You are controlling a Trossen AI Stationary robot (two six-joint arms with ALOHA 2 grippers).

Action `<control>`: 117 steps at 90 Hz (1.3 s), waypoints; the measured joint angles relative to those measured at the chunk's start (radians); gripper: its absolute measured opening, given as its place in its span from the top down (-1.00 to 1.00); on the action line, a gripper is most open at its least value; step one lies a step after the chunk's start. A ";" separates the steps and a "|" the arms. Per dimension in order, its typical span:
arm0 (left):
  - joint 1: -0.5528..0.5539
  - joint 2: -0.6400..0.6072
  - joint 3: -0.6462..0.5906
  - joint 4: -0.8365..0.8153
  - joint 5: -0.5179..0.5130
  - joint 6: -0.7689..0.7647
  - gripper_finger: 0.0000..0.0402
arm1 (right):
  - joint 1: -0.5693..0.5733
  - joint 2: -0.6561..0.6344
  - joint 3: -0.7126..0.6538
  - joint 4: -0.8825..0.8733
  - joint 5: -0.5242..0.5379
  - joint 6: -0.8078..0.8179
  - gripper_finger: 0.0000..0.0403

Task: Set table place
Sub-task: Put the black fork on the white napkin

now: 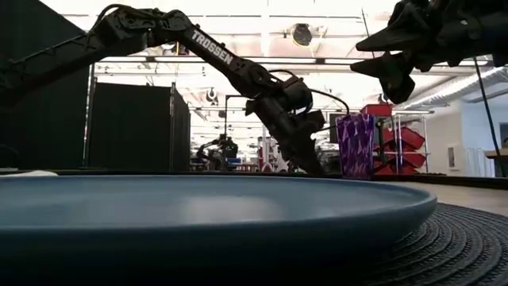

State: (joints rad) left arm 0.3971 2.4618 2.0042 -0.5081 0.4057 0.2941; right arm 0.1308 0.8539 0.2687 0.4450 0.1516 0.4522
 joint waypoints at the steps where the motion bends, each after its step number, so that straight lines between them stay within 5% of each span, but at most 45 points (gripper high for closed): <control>1: 0.000 0.000 0.000 -0.001 -0.002 0.000 0.63 | 0.000 0.000 0.000 0.000 0.000 0.000 0.21; 66: -0.010 -0.001 -0.001 -0.006 0.029 0.055 0.63 | 0.002 0.000 0.000 0.038 -0.026 -0.004 0.21; 86: -0.036 -0.094 0.011 0.003 -0.015 0.060 0.63 | 0.002 0.000 0.000 0.038 -0.026 -0.022 0.21; 117: -0.030 -0.258 0.005 -0.271 -0.158 0.149 0.63 | -0.013 0.001 0.002 -0.105 0.042 0.049 0.24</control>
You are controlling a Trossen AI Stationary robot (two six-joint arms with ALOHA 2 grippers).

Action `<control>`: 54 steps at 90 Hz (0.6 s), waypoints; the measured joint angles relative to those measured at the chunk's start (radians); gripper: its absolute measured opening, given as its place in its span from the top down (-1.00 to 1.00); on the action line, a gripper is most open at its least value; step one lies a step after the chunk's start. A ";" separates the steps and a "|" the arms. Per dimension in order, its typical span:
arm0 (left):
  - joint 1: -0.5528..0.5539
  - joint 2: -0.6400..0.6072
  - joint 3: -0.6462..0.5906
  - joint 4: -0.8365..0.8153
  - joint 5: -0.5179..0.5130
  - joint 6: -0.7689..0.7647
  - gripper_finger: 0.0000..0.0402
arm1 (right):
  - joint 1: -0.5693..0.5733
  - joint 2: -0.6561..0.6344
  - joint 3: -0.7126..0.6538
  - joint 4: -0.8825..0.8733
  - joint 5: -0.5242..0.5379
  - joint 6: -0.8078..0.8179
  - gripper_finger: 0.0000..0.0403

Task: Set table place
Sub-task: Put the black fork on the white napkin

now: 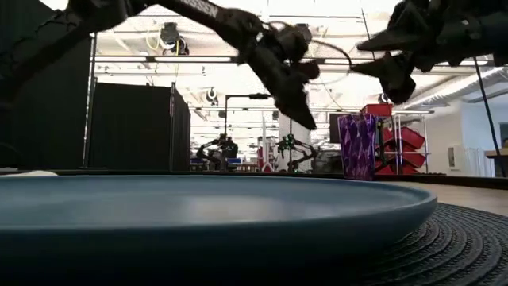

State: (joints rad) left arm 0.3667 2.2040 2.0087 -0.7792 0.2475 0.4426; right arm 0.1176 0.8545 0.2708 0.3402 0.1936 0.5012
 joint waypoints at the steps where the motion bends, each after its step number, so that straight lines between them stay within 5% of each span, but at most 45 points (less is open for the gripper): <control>1: 0.003 -0.006 -0.004 -0.007 0.004 0.002 0.63 | -0.003 0.000 0.001 -0.013 0.005 0.007 0.25; 19: 0.078 -0.121 -0.134 -0.008 0.137 -0.014 0.63 | -0.048 0.055 0.048 -0.215 0.074 0.080 0.45; 36: 0.128 -0.238 -0.353 0.148 0.145 -0.053 0.63 | -0.098 0.182 0.115 -0.342 0.127 0.074 0.94; 54: 0.134 -0.333 -0.532 0.302 0.168 -0.073 0.63 | -0.188 0.354 0.190 -0.358 0.124 0.067 1.00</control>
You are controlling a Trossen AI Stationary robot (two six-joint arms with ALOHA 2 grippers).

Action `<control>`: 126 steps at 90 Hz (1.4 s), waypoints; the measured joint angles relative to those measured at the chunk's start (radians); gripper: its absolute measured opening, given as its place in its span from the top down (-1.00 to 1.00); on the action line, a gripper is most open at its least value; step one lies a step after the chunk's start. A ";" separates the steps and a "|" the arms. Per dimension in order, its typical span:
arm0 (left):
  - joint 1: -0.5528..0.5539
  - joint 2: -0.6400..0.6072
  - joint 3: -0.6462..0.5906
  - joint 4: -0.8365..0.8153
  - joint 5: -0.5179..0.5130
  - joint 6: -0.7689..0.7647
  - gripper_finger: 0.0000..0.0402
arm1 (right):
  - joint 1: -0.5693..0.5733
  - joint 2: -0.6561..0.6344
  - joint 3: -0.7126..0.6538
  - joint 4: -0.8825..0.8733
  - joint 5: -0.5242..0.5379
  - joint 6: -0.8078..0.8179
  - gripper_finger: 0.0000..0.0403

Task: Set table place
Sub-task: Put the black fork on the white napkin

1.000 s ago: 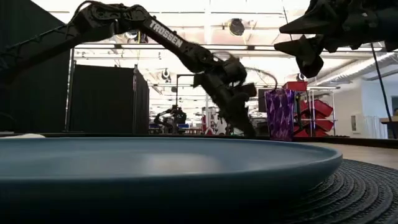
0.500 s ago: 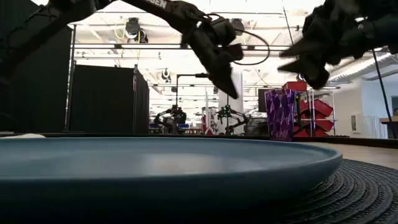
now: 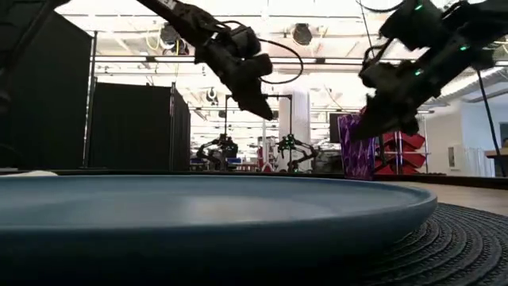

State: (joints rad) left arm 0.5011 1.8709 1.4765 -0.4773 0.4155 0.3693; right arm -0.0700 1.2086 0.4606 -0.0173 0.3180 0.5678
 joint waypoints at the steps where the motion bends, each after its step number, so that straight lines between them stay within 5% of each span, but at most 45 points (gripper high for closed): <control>1: 0.000 -0.001 -0.006 0.007 0.000 -0.002 0.63 | -0.005 0.009 0.005 -0.007 0.000 0.001 1.00; 41: -0.032 -0.005 -0.029 0.038 0.026 0.035 0.63 | -0.164 0.330 0.266 -0.267 0.101 0.068 1.00; 73: -0.032 -0.005 -0.029 -0.052 0.027 0.084 0.63 | -0.243 0.446 0.282 -0.283 0.108 0.075 1.00; 126: -0.031 -0.005 -0.028 -0.115 0.026 0.113 0.63 | -0.042 0.438 0.282 -0.246 -0.054 0.163 1.00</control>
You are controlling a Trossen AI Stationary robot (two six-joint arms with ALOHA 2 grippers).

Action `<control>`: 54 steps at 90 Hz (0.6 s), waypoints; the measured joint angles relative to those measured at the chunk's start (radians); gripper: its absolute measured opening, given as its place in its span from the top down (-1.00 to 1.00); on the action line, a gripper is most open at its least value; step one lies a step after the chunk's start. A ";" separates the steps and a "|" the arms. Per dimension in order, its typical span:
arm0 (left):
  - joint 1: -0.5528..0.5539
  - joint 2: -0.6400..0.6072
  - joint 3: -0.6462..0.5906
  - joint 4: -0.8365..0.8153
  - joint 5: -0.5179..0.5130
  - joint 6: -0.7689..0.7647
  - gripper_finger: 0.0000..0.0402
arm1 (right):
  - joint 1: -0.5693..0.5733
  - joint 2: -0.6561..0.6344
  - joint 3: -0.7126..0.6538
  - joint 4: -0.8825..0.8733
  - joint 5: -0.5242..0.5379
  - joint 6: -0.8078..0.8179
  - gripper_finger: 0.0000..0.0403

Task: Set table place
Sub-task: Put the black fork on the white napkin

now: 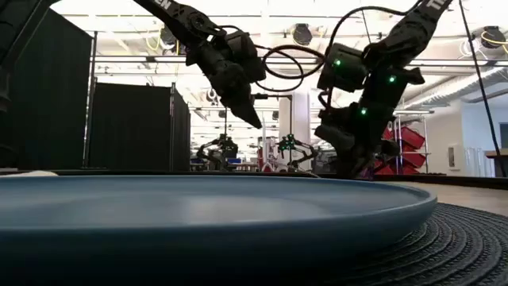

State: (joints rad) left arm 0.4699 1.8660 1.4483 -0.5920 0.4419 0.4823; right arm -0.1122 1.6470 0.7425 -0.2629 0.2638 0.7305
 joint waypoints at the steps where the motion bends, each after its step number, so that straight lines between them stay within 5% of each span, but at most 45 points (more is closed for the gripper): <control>1: -0.001 0.000 0.000 0.000 0.000 0.001 0.63 | 0.003 0.000 0.000 0.001 0.000 0.000 1.00; 28: -0.009 0.000 0.000 -0.001 0.000 -0.002 0.63 | 0.036 -0.015 -0.006 0.055 -0.032 -0.068 0.96; 54: -0.031 0.000 0.000 -0.001 0.000 -0.001 0.63 | 0.048 -0.068 -0.006 0.127 -0.129 -0.172 0.59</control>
State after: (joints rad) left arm 0.4386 1.8662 1.4487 -0.5934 0.4418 0.4808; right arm -0.0639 1.5793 0.7361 -0.1360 0.1345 0.5584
